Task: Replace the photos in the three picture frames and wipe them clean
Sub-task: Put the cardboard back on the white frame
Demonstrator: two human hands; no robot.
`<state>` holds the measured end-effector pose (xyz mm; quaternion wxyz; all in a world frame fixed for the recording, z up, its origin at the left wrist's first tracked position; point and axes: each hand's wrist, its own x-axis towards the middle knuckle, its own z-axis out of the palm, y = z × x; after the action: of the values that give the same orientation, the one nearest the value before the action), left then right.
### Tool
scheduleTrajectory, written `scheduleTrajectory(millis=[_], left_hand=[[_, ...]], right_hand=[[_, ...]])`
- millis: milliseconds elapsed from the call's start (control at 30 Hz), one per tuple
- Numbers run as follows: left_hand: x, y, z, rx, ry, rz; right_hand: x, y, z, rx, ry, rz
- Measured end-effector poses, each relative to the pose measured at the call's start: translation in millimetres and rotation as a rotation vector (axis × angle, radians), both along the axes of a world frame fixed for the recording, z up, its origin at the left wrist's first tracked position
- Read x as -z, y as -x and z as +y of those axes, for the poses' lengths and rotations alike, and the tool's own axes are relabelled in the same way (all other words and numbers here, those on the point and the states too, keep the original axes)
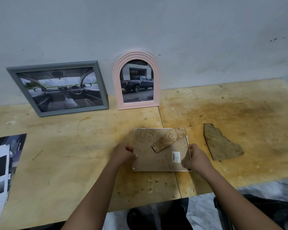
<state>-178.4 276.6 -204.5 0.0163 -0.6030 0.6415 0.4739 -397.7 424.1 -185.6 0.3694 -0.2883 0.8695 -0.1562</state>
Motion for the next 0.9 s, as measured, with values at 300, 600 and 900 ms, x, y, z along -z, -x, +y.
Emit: scheduleTrajectory(millis=[300, 600, 900], left_hand=[[0, 8, -7, -0.148, -0.003, 0.018], [2, 25, -9, 0.02, 0.032, -0.116], [-3, 50, 7, 0.637, 0.258, -0.267]], right_hand=[[2, 10, -8, 0.083, 0.075, 0.003], [1, 17, -10, 0.001, -0.03, 0.079], [10, 12, -9, -0.44, -0.04, 0.214]])
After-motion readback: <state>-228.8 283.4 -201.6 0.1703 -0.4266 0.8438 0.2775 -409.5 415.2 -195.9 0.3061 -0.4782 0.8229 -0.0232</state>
